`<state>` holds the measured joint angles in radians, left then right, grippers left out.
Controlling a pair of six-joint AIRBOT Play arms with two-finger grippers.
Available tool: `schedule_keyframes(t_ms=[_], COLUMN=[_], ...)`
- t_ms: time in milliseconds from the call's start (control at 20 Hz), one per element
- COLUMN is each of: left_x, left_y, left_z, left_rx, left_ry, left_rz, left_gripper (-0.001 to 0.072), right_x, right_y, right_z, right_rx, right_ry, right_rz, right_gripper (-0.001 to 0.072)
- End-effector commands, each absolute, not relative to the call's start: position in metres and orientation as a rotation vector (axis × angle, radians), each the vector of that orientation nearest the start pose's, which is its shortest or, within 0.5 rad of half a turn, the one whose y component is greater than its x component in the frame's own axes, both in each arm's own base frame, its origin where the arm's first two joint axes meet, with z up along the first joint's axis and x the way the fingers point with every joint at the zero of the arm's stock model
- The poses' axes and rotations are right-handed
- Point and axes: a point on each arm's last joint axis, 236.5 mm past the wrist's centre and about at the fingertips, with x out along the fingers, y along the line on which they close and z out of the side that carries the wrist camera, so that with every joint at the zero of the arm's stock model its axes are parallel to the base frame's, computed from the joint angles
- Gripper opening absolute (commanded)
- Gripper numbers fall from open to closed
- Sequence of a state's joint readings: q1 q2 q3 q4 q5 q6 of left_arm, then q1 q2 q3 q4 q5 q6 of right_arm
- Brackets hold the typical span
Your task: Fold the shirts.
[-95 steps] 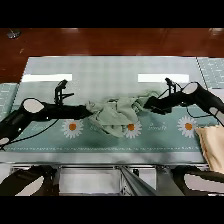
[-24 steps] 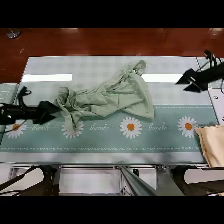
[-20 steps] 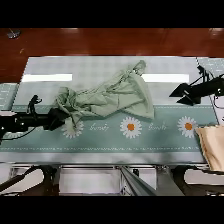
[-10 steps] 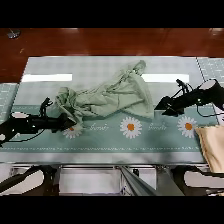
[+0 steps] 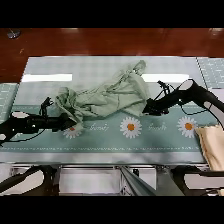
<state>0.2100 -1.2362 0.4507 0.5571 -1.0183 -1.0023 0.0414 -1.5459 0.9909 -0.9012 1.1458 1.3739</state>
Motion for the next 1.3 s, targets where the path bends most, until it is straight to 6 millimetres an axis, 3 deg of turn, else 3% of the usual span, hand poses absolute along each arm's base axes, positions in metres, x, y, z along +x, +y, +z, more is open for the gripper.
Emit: schedule_keyframes(t_ms=[0,100,200,350,400,500,600,700,800,950,1050,1250], left_x=[0.275,0.303,0.342,0.378,0.38,0.372,0.353,0.323,0.289,0.236,0.195,0.126], left_y=[-0.122,-0.12,-0.11,-0.081,-0.073,-0.062,-0.06,-0.062,-0.06,-0.064,-0.077,-0.091], left_z=[-0.077,-0.031,0.046,0.183,0.223,0.301,0.371,0.432,0.48,0.528,0.552,0.574], left_rx=[-0.833,-0.827,-0.822,-0.753,-0.706,-0.614,-0.519,-0.398,-0.274,-0.11,0.003,0.119], left_ry=[1.335,1.231,1.027,0.696,0.612,0.456,0.314,0.173,0.063,-0.06,-0.142,-0.256], left_rz=[-0.457,-0.533,-0.6,-0.621,-0.615,-0.603,-0.592,-0.571,-0.484,-0.318,-0.228,-0.132], left_gripper=[0.0027,0.0026,0.0026,0.0026,0.0026,0.0026,0.0026,0.0026,0.0026,0.0026,0.0026,0.0026], right_x=[0.349,0.375,0.413,0.466,0.473,0.466,0.441,0.4,0.352,0.277,0.235,0.175], right_y=[0.168,0.168,0.159,0.129,0.119,0.103,0.089,0.078,0.075,0.066,0.059,0.061], right_z=[-0.081,-0.041,0.024,0.158,0.203,0.289,0.358,0.406,0.448,0.494,0.513,0.527], right_rx=[0.52,0.495,0.454,0.358,0.329,0.271,0.236,0.189,0.117,0.005,-0.046,-0.095], right_ry=[1.549,1.487,1.363,1.036,0.931,0.729,0.552,0.426,0.308,0.155,0.081,0.002], right_rz=[0.46,0.519,0.562,0.53,0.516,0.507,0.477,0.448,0.426,0.331,0.261,0.218], right_gripper=[0.0026,0.0025,0.0025,0.0024,0.0024,0.0025,0.0024,0.0024,0.0025,0.0025,0.0025,0.0024])
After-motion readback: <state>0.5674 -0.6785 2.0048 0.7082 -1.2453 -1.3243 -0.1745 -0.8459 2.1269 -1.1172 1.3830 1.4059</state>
